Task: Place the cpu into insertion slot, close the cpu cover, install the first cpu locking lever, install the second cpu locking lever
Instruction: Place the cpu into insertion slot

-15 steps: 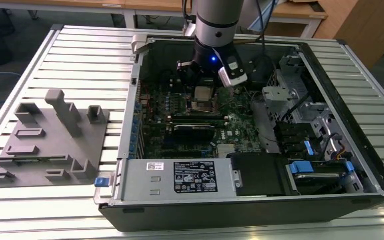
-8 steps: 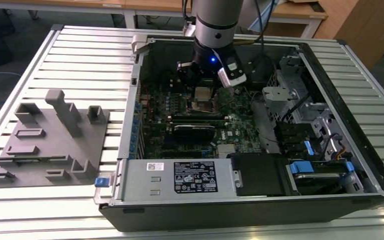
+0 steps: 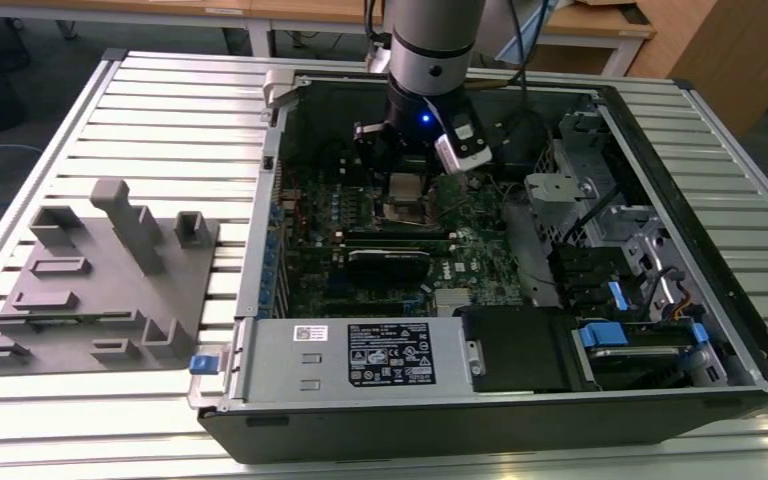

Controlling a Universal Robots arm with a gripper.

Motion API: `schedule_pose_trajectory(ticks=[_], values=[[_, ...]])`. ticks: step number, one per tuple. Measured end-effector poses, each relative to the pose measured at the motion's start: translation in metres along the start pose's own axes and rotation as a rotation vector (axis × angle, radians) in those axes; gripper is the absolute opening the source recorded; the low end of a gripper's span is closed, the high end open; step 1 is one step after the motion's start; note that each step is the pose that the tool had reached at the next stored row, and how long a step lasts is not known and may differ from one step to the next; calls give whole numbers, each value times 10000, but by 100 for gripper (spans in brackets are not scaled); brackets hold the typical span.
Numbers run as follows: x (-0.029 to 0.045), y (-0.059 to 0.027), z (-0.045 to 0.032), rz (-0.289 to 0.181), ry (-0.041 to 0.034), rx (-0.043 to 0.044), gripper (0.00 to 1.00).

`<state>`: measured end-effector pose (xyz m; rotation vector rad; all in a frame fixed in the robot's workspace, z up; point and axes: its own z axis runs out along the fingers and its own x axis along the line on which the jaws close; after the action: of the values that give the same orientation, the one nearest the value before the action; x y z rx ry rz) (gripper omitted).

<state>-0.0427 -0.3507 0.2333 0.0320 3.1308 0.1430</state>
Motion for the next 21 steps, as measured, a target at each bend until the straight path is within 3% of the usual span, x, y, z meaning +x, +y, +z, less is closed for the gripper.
schedule_pose_trajectory(ticks=[3,21], values=[[0,0,1,98,-9,2,54],[0,-3,30,3350,-307,22,54]])
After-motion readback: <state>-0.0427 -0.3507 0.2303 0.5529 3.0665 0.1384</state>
